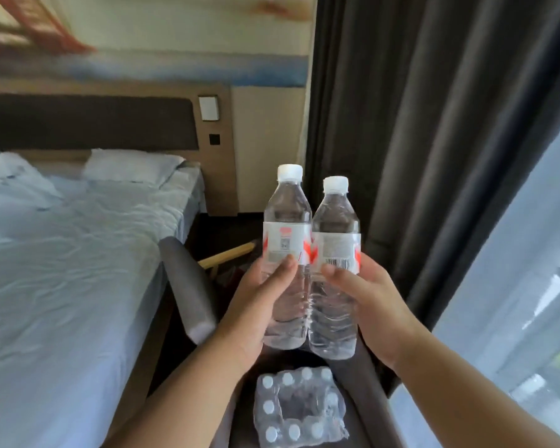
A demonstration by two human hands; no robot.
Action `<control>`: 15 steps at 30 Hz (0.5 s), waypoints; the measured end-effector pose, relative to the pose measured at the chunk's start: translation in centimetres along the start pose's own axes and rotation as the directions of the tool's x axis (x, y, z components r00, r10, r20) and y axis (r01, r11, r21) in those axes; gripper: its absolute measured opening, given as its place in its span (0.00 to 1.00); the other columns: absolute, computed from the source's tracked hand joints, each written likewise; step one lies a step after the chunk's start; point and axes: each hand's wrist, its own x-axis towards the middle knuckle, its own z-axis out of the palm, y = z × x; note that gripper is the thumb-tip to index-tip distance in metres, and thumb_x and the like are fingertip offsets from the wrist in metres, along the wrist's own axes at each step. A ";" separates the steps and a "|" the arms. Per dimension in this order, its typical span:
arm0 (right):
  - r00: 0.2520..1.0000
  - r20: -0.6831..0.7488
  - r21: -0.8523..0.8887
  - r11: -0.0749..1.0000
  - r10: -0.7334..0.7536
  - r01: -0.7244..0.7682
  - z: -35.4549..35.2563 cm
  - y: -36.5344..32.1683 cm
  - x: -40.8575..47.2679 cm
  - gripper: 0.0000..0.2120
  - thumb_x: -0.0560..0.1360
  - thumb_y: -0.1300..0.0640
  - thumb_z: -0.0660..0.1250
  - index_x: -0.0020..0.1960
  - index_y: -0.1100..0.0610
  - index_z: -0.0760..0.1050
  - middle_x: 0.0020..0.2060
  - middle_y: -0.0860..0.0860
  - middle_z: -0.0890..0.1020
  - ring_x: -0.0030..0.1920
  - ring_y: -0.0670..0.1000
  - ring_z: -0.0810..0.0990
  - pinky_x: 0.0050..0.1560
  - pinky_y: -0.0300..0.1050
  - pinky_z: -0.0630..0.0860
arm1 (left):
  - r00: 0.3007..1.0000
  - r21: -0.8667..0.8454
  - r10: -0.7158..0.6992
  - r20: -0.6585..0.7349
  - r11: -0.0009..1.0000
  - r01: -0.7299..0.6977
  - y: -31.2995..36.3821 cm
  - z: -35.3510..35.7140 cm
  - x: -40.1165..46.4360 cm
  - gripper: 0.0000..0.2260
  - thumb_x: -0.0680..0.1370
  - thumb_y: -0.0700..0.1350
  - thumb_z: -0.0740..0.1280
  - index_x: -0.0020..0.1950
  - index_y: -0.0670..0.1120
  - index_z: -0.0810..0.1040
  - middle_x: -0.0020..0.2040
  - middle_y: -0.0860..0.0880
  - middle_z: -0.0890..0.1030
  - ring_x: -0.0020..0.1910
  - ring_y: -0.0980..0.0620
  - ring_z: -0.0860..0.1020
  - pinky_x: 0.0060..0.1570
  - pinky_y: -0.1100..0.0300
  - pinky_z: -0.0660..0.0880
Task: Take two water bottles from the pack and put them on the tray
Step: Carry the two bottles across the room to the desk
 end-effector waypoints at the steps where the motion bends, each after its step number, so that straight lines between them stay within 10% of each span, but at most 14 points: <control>1: 0.999 -0.017 0.015 0.999 -0.035 0.035 0.7 -1.7 -0.4 0.14 0.80 0.57 0.70 0.65 0.58 0.80 0.58 0.59 0.87 0.60 0.60 0.86 0.64 0.62 0.78 | 0.999 0.013 0.035 -0.008 0.999 -0.034 2.0 0.7 -0.4 0.31 0.70 0.65 0.77 0.67 0.51 0.82 0.63 0.44 0.87 0.65 0.43 0.84 0.72 0.37 0.72; 15: 0.970 0.035 0.056 0.970 -0.239 0.236 8.6 -14.0 -3.0 0.18 0.81 0.57 0.64 0.69 0.62 0.77 0.62 0.65 0.84 0.61 0.67 0.84 0.65 0.70 0.76 | 0.951 0.032 0.306 0.038 0.951 -0.307 14.9 0.0 -4.9 0.22 0.75 0.59 0.70 0.69 0.56 0.79 0.62 0.52 0.87 0.62 0.50 0.86 0.69 0.42 0.77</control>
